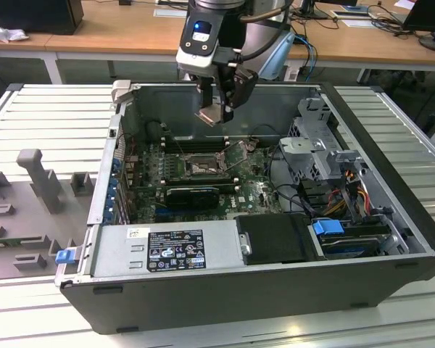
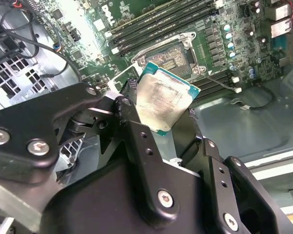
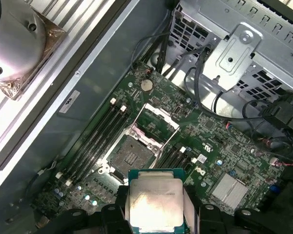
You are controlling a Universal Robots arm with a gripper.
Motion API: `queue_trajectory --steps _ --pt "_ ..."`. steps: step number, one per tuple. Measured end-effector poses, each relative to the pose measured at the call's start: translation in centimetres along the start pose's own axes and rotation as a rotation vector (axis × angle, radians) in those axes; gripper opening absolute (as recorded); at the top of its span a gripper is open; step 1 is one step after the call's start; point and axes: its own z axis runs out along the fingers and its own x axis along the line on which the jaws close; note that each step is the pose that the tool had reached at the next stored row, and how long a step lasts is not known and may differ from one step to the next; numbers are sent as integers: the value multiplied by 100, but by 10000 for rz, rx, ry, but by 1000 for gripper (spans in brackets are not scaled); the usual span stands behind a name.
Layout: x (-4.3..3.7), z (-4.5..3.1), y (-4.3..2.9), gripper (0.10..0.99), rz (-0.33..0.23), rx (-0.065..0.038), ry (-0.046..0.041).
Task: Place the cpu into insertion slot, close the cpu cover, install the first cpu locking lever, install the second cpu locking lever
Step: 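Place the cpu into insertion slot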
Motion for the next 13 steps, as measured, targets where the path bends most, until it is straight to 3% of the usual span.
queue_trajectory --steps 13 --pt "0 10 -1 529 1016 -17 -80"
